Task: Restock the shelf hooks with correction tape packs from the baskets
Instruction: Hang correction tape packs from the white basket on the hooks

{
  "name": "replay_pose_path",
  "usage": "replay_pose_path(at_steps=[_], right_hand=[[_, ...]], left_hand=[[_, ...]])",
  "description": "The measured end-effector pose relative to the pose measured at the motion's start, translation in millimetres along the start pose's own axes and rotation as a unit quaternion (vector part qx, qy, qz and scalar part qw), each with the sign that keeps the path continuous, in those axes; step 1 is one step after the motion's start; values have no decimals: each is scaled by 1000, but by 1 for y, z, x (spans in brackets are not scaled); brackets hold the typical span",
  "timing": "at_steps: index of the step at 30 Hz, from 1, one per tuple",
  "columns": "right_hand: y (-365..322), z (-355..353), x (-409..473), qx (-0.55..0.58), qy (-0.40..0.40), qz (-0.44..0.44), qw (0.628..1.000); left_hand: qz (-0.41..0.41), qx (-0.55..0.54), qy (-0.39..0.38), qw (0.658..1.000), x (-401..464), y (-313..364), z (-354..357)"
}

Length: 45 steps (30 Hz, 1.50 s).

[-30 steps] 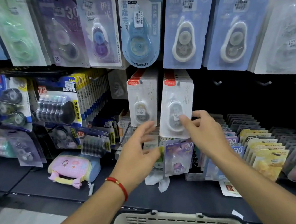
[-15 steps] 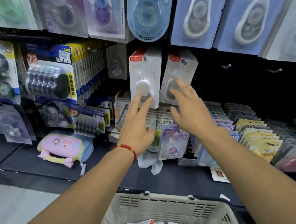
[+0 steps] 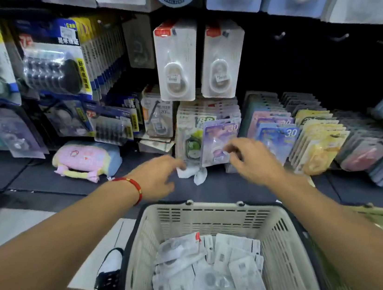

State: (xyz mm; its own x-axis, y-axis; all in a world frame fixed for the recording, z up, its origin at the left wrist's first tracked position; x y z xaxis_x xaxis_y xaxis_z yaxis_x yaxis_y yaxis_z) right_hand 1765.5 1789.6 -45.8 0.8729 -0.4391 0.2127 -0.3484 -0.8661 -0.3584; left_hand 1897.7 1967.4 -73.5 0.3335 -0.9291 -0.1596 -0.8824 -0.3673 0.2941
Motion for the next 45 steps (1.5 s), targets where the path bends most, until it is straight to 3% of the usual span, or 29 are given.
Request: replay_pose_path(at_steps=[2, 4, 6, 9, 11, 18, 21, 23, 25, 26, 27, 30, 31, 33, 35, 37, 38, 40, 42, 45], right_hand=[[9, 53, -39, -47, -140, 8, 989], [23, 112, -87, -91, -284, 18, 954], [43, 166, -137, -101, -390, 40, 914], [79, 224, -209, -90, -495, 85, 860], [98, 244, -242, -79, -508, 115, 850], [115, 269, -257, -17, -432, 182, 883], [118, 272, -253, 40, -413, 205, 886], [120, 256, -239, 123, -355, 236, 896], [119, 231, -222, 230, -300, 262, 888], [115, 218, -215, 278, -281, 265, 880], [106, 206, -208, 321, -268, 259, 871], [67, 185, -193, 415, -260, 224, 842], [55, 183, -188, 431, -261, 210, 838], [38, 184, -181, 441, -254, 181, 842], [33, 192, -178, 421, -229, 175, 860], [42, 209, -188, 368, -218, 208, 880], [44, 224, -200, 329, -261, 220, 880], [41, 263, -236, 224, -431, 194, 852], [40, 289, -268, 108, -553, 143, 814], [49, 289, -262, 99, -514, 165, 836]], left_hand=[[-12, 60, -157, 986, -24, -9, 50], [-42, 87, -250, 963, -49, -25, 97], [-77, 97, -252, 960, -71, -43, 133], [-116, 104, -162, 974, -102, -56, 174], [-133, 90, -119, 980, -121, -52, 198], [-213, 131, -22, 968, -129, -19, 224], [-170, -12, -23, 985, -114, 8, 238], [-177, -162, -14, 971, -109, 24, 243], [-244, -303, -8, 921, -106, 31, 247], [-287, -381, -10, 879, -105, 35, 251], [-330, -465, -14, 821, -103, 39, 253], [-415, -695, -50, 585, -98, 49, 261], [-409, -735, -60, 538, -97, 50, 258], [-387, -770, -62, 502, -100, 43, 253], [-384, -753, -42, 532, -106, 27, 249], [-395, -704, -10, 590, -115, 10, 247], [-401, -676, 4, 619, -121, 2, 246], [-405, -626, 24, 666, -131, -8, 244], [-413, -597, 47, 686, -139, -16, 243], [-412, -573, 71, 705, -144, -23, 239]])
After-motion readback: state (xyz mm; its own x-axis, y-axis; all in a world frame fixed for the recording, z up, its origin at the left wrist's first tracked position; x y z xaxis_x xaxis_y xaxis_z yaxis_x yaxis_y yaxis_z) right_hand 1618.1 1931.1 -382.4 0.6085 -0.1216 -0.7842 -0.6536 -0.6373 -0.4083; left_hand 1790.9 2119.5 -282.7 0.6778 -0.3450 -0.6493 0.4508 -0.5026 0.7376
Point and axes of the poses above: each hand's wrist, its own x-axis towards the middle knuckle, its own z-axis out of the palm, y = z × x, the point moved 8 cm from there along x, towards the middle knuckle
